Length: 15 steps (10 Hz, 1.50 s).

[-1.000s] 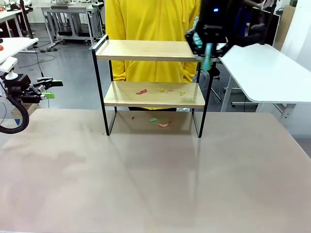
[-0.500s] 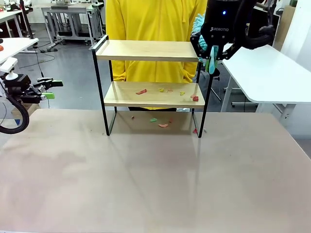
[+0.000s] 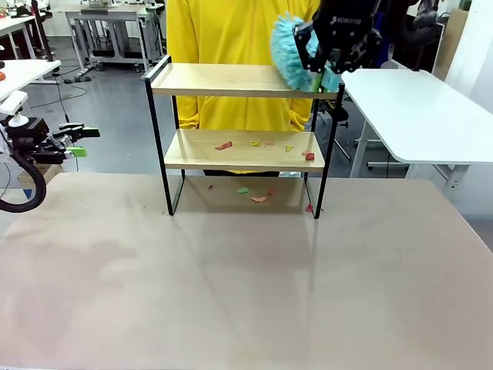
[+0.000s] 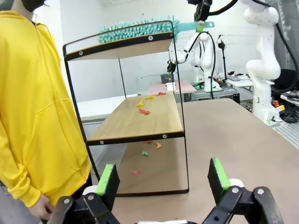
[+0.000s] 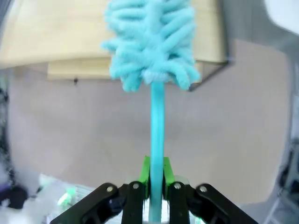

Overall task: Clean the shelf.
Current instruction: Clean the specific section of the Shelf indicated by the human with the Duster.

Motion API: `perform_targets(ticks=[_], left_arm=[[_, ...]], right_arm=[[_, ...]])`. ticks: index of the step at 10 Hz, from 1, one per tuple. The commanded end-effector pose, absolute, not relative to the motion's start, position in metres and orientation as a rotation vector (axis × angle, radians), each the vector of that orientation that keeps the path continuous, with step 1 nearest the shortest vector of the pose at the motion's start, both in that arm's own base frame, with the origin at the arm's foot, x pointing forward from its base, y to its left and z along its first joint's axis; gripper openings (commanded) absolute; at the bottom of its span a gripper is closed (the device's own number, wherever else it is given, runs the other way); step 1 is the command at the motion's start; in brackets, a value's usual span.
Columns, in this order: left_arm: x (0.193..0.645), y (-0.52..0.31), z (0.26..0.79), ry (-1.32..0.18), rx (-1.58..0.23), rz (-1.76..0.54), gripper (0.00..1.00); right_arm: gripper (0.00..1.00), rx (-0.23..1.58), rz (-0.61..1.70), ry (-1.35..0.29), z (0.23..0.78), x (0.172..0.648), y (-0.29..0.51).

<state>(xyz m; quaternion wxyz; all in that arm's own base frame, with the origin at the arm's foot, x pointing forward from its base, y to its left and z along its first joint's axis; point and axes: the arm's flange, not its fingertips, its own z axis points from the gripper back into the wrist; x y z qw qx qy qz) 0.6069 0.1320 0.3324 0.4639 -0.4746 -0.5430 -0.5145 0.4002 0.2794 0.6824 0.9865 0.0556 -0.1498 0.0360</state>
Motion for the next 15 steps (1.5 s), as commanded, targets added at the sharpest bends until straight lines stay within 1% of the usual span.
perform_targets(ticks=[1, 4, 5, 6, 7, 10, 12, 15], left_arm=[[0.605, 0.131, 0.335, -1.348, -1.168, -1.276, 1.0], [0.605, 0.131, 0.335, -1.348, -1.168, -1.276, 1.0], [0.605, 0.131, 0.335, -1.348, -1.168, -1.276, 1.0], [0.605, 0.131, 0.335, -1.348, -1.168, -1.276, 1.0], [0.605, 0.131, 0.335, -1.348, -1.168, -1.276, 1.0], [0.605, 0.131, 0.335, -1.348, -1.168, -1.276, 1.0], [0.605, 0.131, 0.335, -1.348, -1.168, -1.276, 1.0], [0.605, 0.131, 0.335, -1.348, -1.168, -1.276, 1.0]], right_arm=[[0.13, 0.236, 0.301, -0.243, 0.673, 0.385, 0.259], [0.13, 0.239, 0.648, -0.209, 0.664, 0.365, 0.252], [0.13, 0.234, 0.735, -0.195, 0.656, 0.358, 0.247], [0.13, 0.195, 0.79, -0.174, 0.645, 0.352, 0.24], [0.13, 0.2, 0.84, -0.153, 0.632, 0.346, 0.231], [0.13, 0.222, 0.886, -0.073, 0.582, 0.33, 0.202], [0.13, 0.19, 0.919, -0.02, 0.556, 0.313, 0.184], [0.13, 0.177, 0.98, 0.11, 0.521, 0.298, 0.163]])
